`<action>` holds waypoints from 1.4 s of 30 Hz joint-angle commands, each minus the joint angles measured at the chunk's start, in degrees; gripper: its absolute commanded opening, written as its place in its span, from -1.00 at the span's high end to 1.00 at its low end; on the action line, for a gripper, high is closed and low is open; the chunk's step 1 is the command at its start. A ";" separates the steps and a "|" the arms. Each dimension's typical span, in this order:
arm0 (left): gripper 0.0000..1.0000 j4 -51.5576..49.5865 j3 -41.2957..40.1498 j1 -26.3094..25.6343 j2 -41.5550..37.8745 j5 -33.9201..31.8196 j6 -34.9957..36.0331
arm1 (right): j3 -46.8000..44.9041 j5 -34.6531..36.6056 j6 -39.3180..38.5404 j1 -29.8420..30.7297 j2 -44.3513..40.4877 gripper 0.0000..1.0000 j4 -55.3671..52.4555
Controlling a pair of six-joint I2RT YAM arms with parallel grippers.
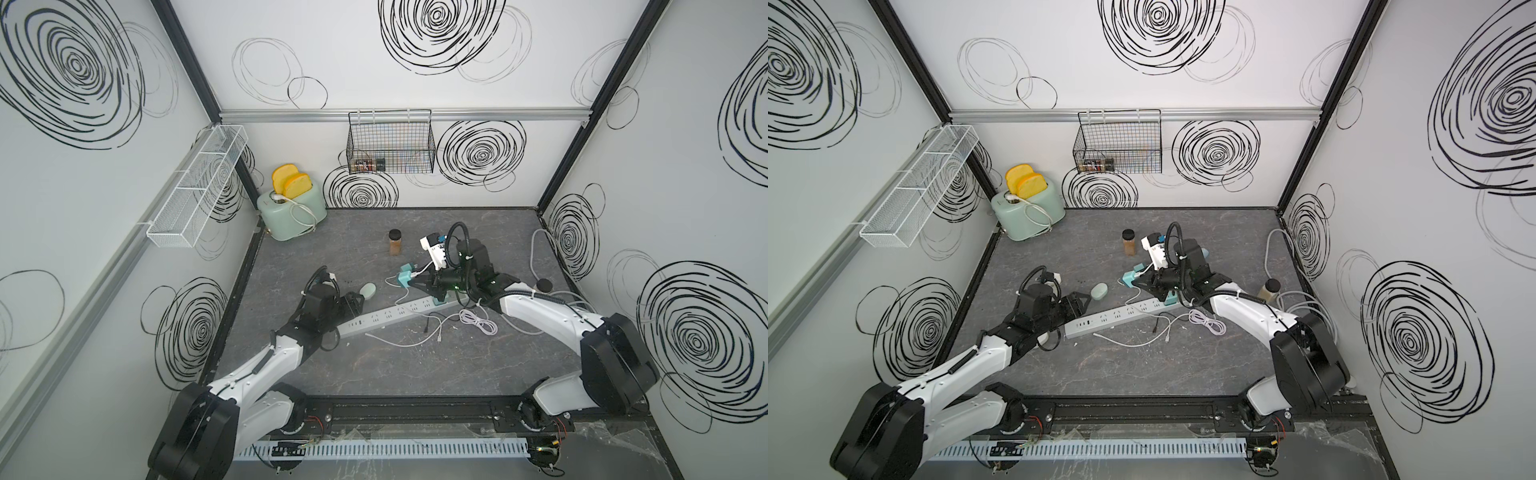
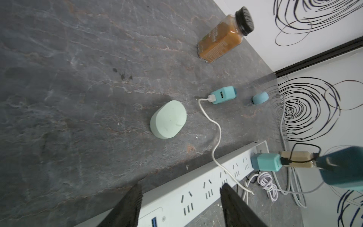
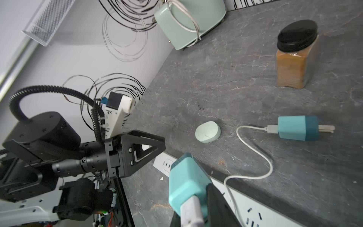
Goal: Charge the bluetooth headset
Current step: Insert the plug into the socket.
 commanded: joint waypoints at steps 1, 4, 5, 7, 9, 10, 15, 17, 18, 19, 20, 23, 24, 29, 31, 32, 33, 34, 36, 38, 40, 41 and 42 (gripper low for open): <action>-0.27 -2.24 -0.15 1.13 -1.36 -2.71 1.16 | 3.24 2.99 -11.54 2.65 1.18 0.94 -6.63; -0.26 -4.35 0.05 1.98 -1.77 -3.87 2.01 | 5.24 5.62 -15.27 5.19 3.05 0.93 -10.41; -0.26 -4.96 0.15 2.06 -2.07 -4.24 2.19 | 5.77 6.68 -16.28 6.09 3.65 0.93 -11.43; -0.27 -5.73 0.14 2.22 -2.58 -4.50 2.86 | 6.40 7.98 -17.79 7.52 4.74 0.93 -12.58; -0.27 -6.57 0.30 2.41 -2.86 -4.61 3.63 | 7.10 9.35 -19.85 9.03 5.64 0.92 -13.43; -0.27 -6.86 0.33 2.52 -2.97 -4.50 4.00 | 7.42 10.57 -20.79 9.87 6.20 0.92 -13.83; -0.26 -6.50 -0.55 3.48 -3.93 -2.57 4.42 | 10.12 17.28 -25.48 13.65 9.13 0.92 -15.76; -0.26 -5.55 -0.84 3.43 -3.99 -1.58 4.10 | 11.38 19.86 -28.28 15.07 10.61 0.91 -17.01; -0.26 -5.27 -0.96 3.42 -3.94 -1.12 3.99 | 12.22 21.53 -28.35 15.68 11.31 0.90 -17.66; -0.26 -4.92 -0.99 3.42 -3.73 -0.64 3.97 | 13.47 23.58 -28.41 16.42 12.12 0.89 -18.74; -0.26 -4.66 -1.00 3.49 -3.56 -0.28 3.97 | 14.56 25.23 -28.92 16.87 12.92 0.89 -19.84; -0.26 -3.74 -1.09 3.39 -3.12 0.49 3.93 | 17.35 27.78 -31.68 17.50 15.21 0.87 -22.97; -0.26 -3.58 -1.09 3.37 -3.02 0.58 3.97 | 18.25 27.96 -32.07 17.69 15.75 0.86 -23.86; -0.26 -3.02 -1.31 3.34 -2.95 0.49 3.79 | 21.05 26.39 -34.74 18.86 17.38 0.85 -26.58; -0.26 -3.17 -1.36 3.36 -2.94 0.45 3.71 | 21.36 26.13 -35.47 19.36 17.82 0.86 -27.08; -0.26 -3.20 -1.28 3.44 -2.84 0.46 3.71 | 21.73 25.96 -35.84 19.50 18.14 0.86 -27.82; -0.26 -3.18 -1.17 3.42 -2.77 0.58 3.71 | 22.04 25.95 -35.99 19.82 18.52 0.86 -28.38; -0.26 -3.21 -1.14 3.44 -2.67 0.62 3.71 | 22.64 25.87 -36.02 20.09 18.94 0.86 -29.09; -0.26 -3.02 -1.19 3.42 -2.64 0.59 3.62 | 23.04 25.28 -36.10 20.50 19.44 0.86 -29.68; -0.27 -2.86 -1.31 3.61 -2.54 0.62 3.53 | 22.95 24.98 -36.23 20.95 19.60 0.86 -29.42; -0.27 -2.60 -1.36 3.83 -2.43 0.70 3.40 | 22.86 24.40 -36.30 21.16 19.88 0.86 -29.08; -0.27 -2.49 -1.45 3.78 -2.45 0.78 3.34 | 22.86 24.69 -36.44 21.22 20.11 0.86 -29.02; -0.27 -2.38 -1.45 3.87 -2.44 0.80 3.35 | 22.82 25.04 -36.43 21.30 20.37 0.86 -28.89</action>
